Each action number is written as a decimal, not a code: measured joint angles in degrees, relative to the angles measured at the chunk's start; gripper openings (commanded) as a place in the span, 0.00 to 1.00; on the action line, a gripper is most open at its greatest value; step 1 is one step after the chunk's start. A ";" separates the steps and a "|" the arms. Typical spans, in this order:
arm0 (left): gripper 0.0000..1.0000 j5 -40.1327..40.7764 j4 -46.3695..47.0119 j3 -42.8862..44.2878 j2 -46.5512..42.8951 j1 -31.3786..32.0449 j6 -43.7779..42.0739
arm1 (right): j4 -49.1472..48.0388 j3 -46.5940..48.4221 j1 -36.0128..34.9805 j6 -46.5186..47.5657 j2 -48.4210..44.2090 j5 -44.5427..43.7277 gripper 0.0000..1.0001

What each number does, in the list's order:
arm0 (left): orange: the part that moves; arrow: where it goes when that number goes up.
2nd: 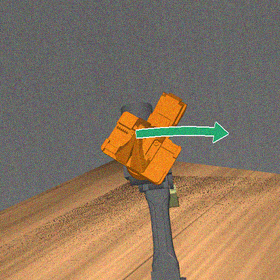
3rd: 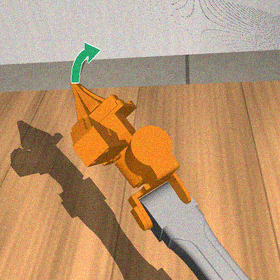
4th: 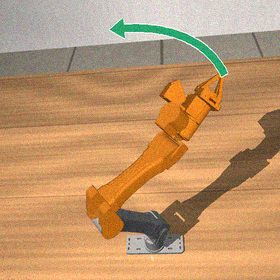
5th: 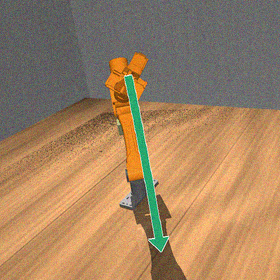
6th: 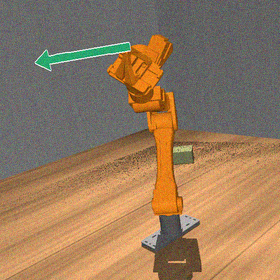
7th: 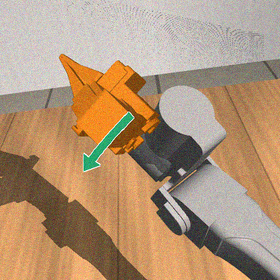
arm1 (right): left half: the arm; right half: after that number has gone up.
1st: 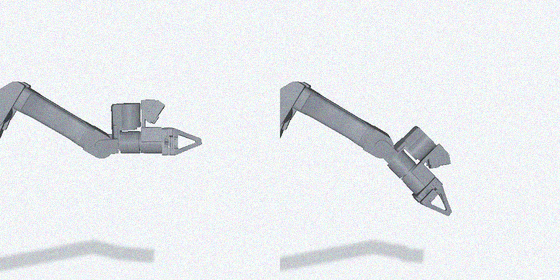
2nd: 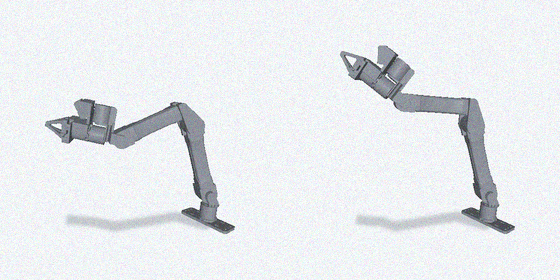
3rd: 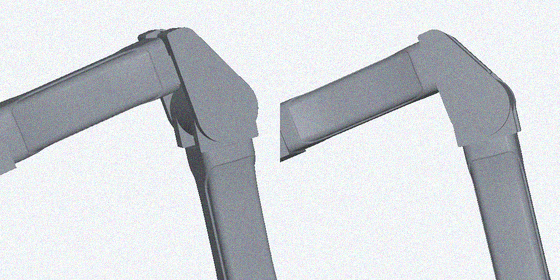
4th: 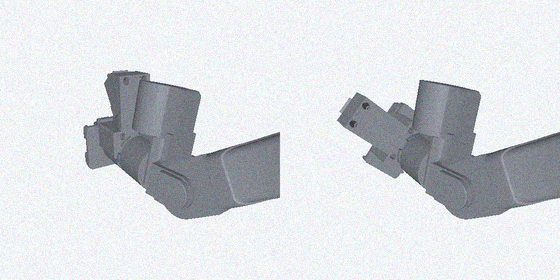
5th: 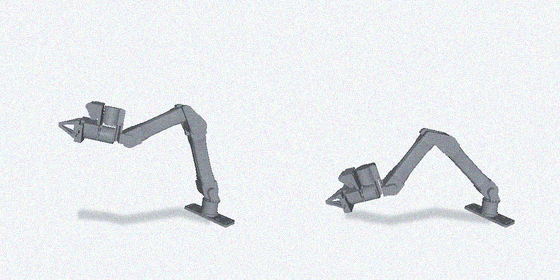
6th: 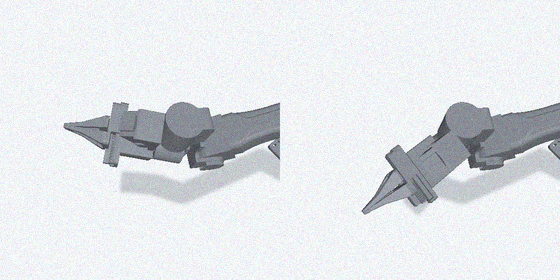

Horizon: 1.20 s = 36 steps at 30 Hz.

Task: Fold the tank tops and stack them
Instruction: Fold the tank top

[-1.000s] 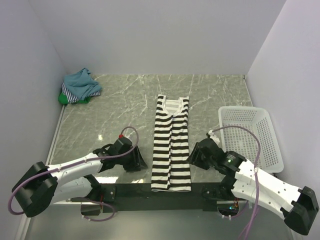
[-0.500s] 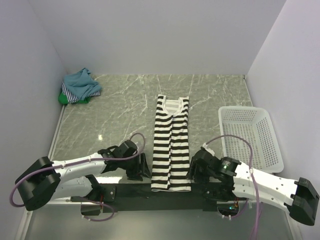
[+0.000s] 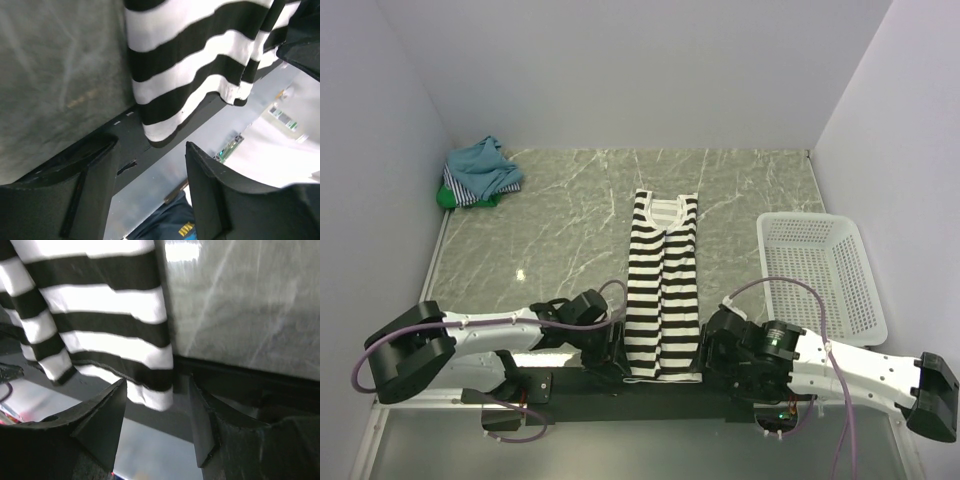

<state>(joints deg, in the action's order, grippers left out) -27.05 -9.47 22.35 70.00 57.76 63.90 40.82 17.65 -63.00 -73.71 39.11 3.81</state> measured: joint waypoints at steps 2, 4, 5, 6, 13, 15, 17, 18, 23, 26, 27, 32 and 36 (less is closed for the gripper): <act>0.60 -0.55 0.85 0.00 0.74 0.90 0.55 | 1.05 -0.22 -0.92 -0.83 -0.63 0.42 0.59; 0.59 -0.76 1.44 0.00 1.22 1.77 1.20 | 1.07 -0.59 -2.47 -2.03 -1.18 0.79 0.59; 0.58 -0.74 1.53 0.00 1.36 2.03 1.42 | 0.63 -0.79 -3.26 -2.78 -1.09 1.18 0.58; 0.57 -0.74 1.60 0.00 1.44 2.21 1.70 | 0.28 -0.87 -3.98 -3.28 -0.90 1.36 0.58; 0.50 0.44 1.49 0.07 2.01 2.89 3.02 | -1.62 -0.90 -5.40 -6.08 1.18 1.33 0.53; 0.48 0.98 1.38 0.20 2.08 3.04 3.13 | -1.64 -1.01 -5.40 -6.93 0.90 0.79 0.52; 0.47 1.90 1.29 0.52 2.21 3.13 3.15 | -1.81 -1.29 -5.40 -7.89 0.33 0.00 0.51; 0.46 2.49 1.20 0.74 2.27 3.15 3.23 | -1.88 -1.33 -5.40 -8.33 0.22 -0.46 0.51; 0.44 5.55 1.16 1.44 2.29 3.15 3.26 | -3.17 -1.40 -5.40 -9.46 1.11 -1.99 0.45; 0.40 6.34 1.07 1.79 2.67 3.21 3.26 | -4.28 -1.49 -5.49 -9.79 2.08 -2.56 0.41; 0.36 6.36 1.18 1.88 2.97 3.28 3.28 | -4.55 -1.49 -5.49 -9.84 2.36 -2.71 0.40; 0.25 7.32 1.33 1.88 3.28 3.85 3.28 | -4.44 -1.57 -5.75 -9.99 2.56 -3.80 0.26; 0.12 8.00 1.42 2.16 4.00 4.50 3.13 | -3.50 -1.62 -5.77 -9.79 2.40 -4.87 0.05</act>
<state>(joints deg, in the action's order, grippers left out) -19.05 -8.05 24.51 74.00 62.26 67.02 37.32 16.03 -68.77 -83.50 41.52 -1.06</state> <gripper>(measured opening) 0.194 0.178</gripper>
